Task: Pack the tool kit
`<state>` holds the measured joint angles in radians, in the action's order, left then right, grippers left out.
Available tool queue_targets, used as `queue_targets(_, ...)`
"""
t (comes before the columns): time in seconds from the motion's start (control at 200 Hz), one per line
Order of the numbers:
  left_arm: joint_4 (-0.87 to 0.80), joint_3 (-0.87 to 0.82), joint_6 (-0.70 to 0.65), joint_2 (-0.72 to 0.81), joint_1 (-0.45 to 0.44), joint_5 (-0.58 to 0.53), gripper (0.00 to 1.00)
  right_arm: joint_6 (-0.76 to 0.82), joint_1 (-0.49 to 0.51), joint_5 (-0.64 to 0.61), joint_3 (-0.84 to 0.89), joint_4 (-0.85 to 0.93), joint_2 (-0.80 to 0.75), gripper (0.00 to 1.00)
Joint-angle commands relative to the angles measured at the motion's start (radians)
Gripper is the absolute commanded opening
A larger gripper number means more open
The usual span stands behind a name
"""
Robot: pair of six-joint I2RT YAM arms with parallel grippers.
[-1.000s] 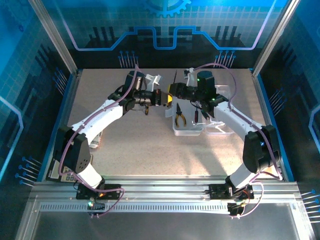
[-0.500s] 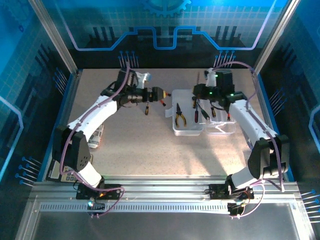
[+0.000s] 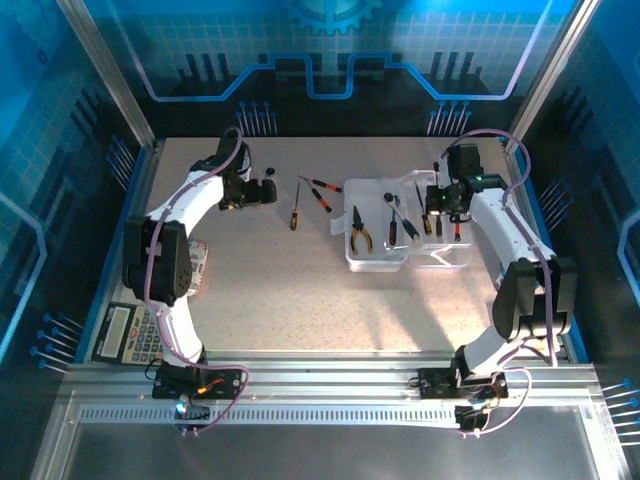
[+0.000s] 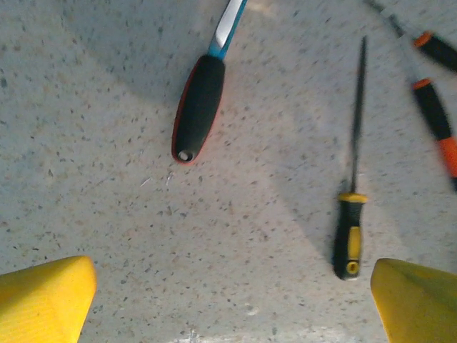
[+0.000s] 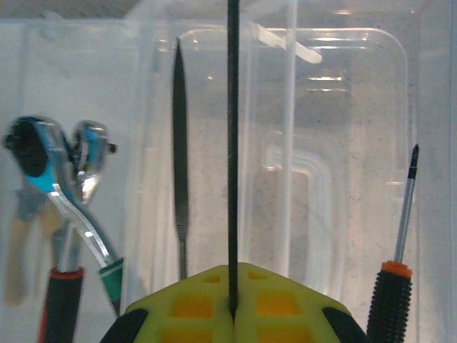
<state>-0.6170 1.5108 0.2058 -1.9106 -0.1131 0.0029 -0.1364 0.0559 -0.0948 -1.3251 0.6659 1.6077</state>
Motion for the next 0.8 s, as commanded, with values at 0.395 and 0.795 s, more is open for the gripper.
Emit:
queue_targets(0.395, -0.013, 0.135, 0.058, -0.109, -0.117, 0.091, 0.99, 0.045, 0.016, -0.059, -0.075, 0.03, 0.062, 0.3)
queue_targets(0.795, -0.088, 0.38, 0.267, -0.316, -0.231, -0.034, 0.99, 0.05, 0.038, -0.019, -0.042, 0.042, -0.075, 0.61)
